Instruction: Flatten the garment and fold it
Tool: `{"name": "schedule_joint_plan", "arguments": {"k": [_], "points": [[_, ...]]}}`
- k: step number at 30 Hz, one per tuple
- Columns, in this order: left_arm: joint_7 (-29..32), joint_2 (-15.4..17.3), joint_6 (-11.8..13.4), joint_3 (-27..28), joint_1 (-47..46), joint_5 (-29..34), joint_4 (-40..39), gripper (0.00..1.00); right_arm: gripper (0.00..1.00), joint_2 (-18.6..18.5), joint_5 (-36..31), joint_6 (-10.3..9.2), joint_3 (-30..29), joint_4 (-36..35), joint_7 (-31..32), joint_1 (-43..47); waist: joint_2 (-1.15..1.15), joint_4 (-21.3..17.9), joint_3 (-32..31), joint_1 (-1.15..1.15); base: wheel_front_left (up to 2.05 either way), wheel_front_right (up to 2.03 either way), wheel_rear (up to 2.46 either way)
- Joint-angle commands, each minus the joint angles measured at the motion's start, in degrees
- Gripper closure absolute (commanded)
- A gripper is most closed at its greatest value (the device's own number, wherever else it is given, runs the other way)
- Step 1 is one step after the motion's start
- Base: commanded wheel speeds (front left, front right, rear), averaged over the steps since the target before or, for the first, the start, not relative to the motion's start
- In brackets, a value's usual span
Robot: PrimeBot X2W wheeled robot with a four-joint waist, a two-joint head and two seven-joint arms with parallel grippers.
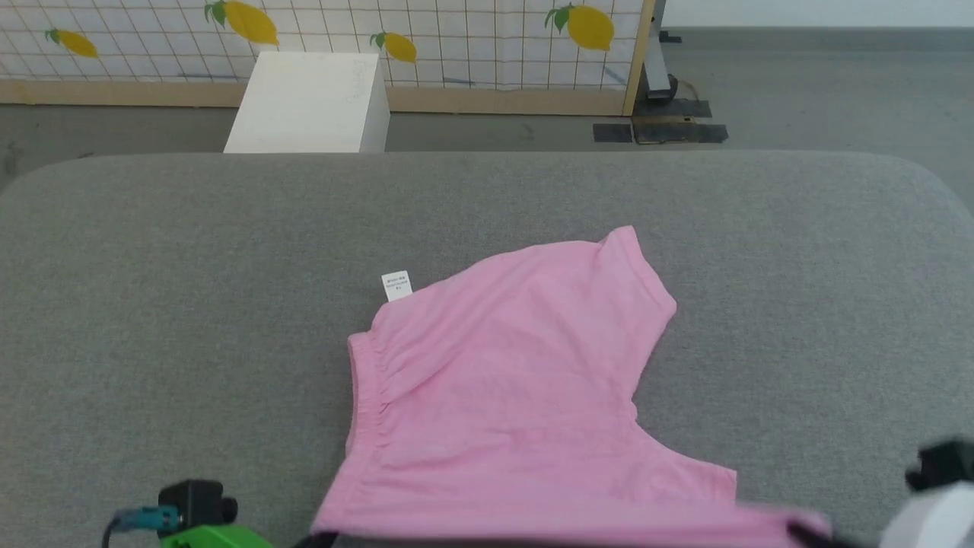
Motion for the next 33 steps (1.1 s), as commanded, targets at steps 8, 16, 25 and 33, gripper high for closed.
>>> {"name": "schedule_joint_plan", "arguments": {"k": [8, 16, 25, 33], "points": [[0.3, 0.9, -4.6, 0.5, -14.3, 0.9, 3.9, 1.0, 1.0, -0.5, -10.5, -0.1, 2.8, 9.5, -7.3, -25.2, 0.46, 0.2, 6.0, 0.01, 0.0, 0.0, 0.0], [-0.8, -0.3, -6.9, 0.9, -27.5, 2.2, 10.5, 1.0, 1.0, -0.4, -18.4, -0.1, 5.4, 27.6, -17.2, -45.0, 0.46, 1.9, 13.5, 0.01, 0.0, 0.0, 0.0], [-1.1, -2.0, -9.5, -0.3, -37.3, 3.0, 16.5, 1.0, 1.0, -0.4, -24.0, -0.1, 6.2, 45.4, -26.1, -60.4, 0.46, 4.3, 19.6, 0.01, 0.0, 0.0, 0.0], [-0.6, -3.1, -11.4, -1.1, -40.9, 2.2, 21.1, 1.0, 1.0, -0.4, -27.9, -0.1, 7.2, 56.4, -30.8, -66.7, 0.46, 5.3, 21.8, 0.01, 0.0, 0.0, 0.0]]}}
